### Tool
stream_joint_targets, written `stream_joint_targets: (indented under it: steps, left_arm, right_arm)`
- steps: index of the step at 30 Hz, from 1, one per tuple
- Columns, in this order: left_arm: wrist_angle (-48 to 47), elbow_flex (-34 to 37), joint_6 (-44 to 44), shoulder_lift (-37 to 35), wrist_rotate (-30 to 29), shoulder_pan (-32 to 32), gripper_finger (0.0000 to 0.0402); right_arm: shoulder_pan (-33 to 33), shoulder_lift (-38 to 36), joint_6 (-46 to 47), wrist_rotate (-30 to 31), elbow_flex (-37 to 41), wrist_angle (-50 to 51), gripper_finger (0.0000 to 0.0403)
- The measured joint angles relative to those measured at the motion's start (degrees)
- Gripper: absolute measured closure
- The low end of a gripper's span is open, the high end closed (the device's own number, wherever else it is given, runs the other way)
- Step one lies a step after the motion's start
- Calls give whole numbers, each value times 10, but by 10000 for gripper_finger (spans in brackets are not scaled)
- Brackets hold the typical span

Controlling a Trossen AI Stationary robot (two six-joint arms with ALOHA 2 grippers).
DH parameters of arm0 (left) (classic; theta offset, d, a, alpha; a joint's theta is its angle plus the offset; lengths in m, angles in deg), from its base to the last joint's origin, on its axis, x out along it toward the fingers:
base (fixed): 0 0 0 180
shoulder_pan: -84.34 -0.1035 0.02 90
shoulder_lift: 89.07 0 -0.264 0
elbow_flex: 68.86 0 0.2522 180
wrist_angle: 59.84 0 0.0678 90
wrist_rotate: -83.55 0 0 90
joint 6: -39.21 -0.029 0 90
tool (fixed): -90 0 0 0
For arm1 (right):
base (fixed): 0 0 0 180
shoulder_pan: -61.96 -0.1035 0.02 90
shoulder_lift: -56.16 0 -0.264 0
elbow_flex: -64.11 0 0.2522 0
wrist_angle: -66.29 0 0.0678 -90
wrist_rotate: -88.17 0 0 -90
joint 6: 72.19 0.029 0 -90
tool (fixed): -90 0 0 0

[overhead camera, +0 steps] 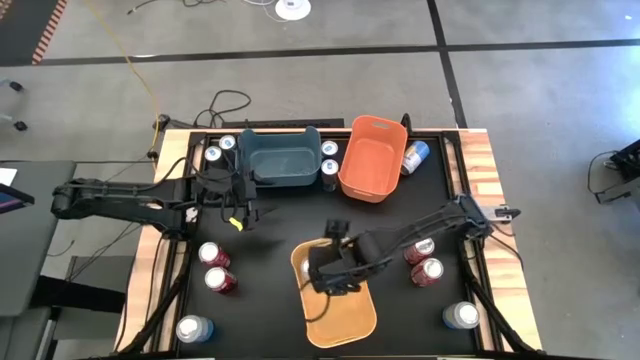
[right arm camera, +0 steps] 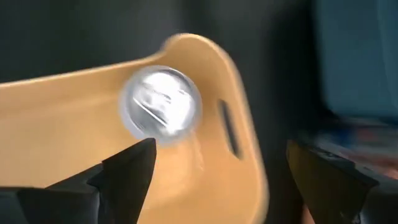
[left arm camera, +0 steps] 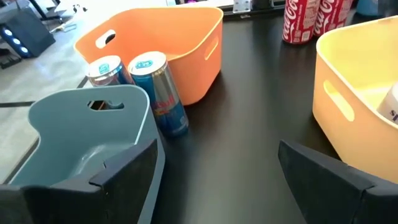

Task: Sort soda cans
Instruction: Put the blue white soda can into the yellow bin

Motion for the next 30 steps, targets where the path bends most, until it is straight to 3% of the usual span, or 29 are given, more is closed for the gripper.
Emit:
stream_joint_targets:
  steps: [4, 9, 18, 24, 30]
  left_arm:
    - [-1, 0, 1, 0, 0, 0, 69]
    - [-2, 0, 3, 0, 0, 0, 69]
    - [-17, 0, 7, 0, 0, 0, 69]
    - [-18, 0, 11, 0, 0, 0, 69]
    - [-45, 0, 16, 0, 0, 0, 69]
  right_arm:
    - [-8, 0, 95, 72, -68, 176, 29]
    - [4, -58, 110, 89, -60, 167, 37]
    - [58, -161, 296, 180, -25, 164, 40]
    - [169, -192, 402, 166, 25, 166, 44]
    - [328, -218, 392, 103, 99, 166, 80]
